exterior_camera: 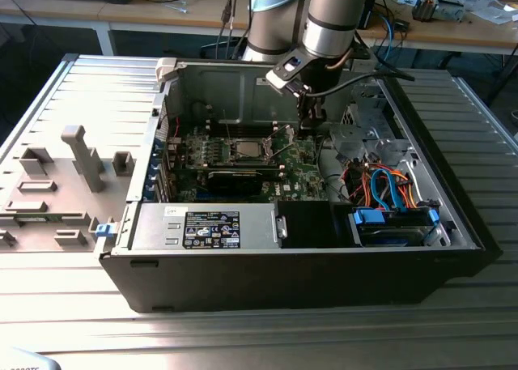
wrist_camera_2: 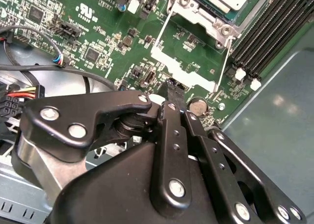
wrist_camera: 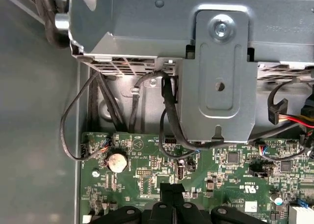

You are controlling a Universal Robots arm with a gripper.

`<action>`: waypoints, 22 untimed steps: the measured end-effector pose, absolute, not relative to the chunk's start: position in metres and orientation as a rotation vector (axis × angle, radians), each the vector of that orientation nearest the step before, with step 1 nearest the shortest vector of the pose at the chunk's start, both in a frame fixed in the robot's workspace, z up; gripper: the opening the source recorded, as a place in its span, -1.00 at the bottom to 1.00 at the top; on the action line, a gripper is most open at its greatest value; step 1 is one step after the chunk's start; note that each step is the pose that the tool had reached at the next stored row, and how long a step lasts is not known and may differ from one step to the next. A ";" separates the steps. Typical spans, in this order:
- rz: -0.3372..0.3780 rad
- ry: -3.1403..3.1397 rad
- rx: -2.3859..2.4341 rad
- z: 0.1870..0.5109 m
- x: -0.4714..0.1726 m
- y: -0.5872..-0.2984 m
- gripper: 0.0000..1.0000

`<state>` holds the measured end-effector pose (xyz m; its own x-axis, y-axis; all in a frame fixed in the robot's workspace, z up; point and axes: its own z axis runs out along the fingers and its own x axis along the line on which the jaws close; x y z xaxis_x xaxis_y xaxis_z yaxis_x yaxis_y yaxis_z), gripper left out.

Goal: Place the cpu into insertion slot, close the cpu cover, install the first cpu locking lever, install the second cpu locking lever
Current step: 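Close the cpu cover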

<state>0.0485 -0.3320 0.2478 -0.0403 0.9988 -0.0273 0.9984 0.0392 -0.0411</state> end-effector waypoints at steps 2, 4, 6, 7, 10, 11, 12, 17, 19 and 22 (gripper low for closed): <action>0.076 -2.258 -2.170 0.248 0.045 -0.332 -0.79; 0.075 -2.259 -2.170 0.248 0.041 -0.332 -0.79; 0.075 -2.259 -2.170 0.248 0.036 -0.332 -0.79; 0.075 -2.258 -2.170 0.248 0.033 -0.332 -0.79; 0.075 -2.258 -2.170 0.248 0.027 -0.332 -0.79; 0.075 -2.258 -2.170 0.248 0.025 -0.332 -0.79; 0.075 -2.258 -2.170 0.248 0.022 -0.332 -0.79; 0.075 -2.259 -2.170 0.248 0.011 -0.332 -0.79; 0.075 -2.259 -2.170 0.248 0.007 -0.332 -0.79; 0.075 -2.259 -2.170 0.248 0.000 -0.332 -0.79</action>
<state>-0.0002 -0.3320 0.2477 -0.0404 0.9988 -0.0272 0.9984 0.0393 -0.0404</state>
